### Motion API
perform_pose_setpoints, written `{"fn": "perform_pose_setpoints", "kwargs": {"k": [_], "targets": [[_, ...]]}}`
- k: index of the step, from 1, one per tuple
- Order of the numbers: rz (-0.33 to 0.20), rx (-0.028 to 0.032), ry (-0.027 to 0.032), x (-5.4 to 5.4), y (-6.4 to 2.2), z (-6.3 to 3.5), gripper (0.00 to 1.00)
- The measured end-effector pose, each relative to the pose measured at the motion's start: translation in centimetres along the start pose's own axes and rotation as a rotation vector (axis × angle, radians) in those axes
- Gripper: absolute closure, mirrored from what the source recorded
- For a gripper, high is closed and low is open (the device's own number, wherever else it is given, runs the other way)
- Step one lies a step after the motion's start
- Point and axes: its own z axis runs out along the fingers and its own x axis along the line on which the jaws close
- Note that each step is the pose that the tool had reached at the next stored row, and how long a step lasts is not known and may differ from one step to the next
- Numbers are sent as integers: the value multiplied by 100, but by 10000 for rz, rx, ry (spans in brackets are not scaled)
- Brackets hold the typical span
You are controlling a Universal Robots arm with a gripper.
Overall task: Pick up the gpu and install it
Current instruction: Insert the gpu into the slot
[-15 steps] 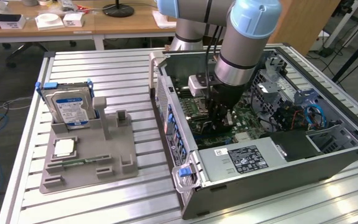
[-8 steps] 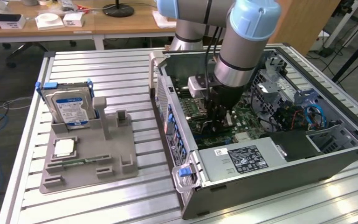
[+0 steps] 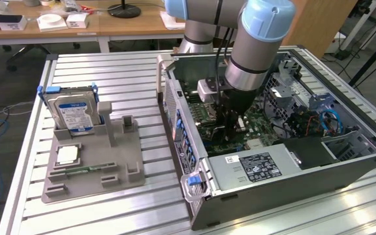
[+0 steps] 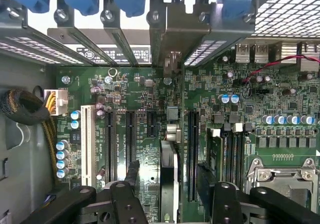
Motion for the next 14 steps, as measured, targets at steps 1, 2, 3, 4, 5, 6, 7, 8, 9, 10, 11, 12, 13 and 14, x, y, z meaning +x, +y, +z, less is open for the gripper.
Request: {"fn": "perform_pose_setpoints", "kwargs": {"k": [1, 2, 3, 4, 5, 6, 7, 8, 9, 10, 11, 12, 13, 14], "targets": [[0, 0, 0, 0, 0, -1, 42], [0, -2, 4, 0, 1, -10, 42], [1, -1, 4, 0, 1, -24, 42], [1, 0, 1, -1, 1, -42, 42], [0, 0, 1, -1, 1, -62, 42], [1, -1, 2, -2, 2, -88, 42], [1, 0, 0, -2, 2, -115, 42], [0, 1, 0, -3, 3, -145, 42], [1, 0, 1, -3, 4, -174, 42], [0, 0, 1, -4, 4, -205, 42], [0, 0, 0, -5, 5, -236, 42], [0, 0, 0, -6, 5, -267, 42], [0, 0, 0, -6, 6, -298, 42], [0, 0, 0, -7, 6, -328, 42]]}}
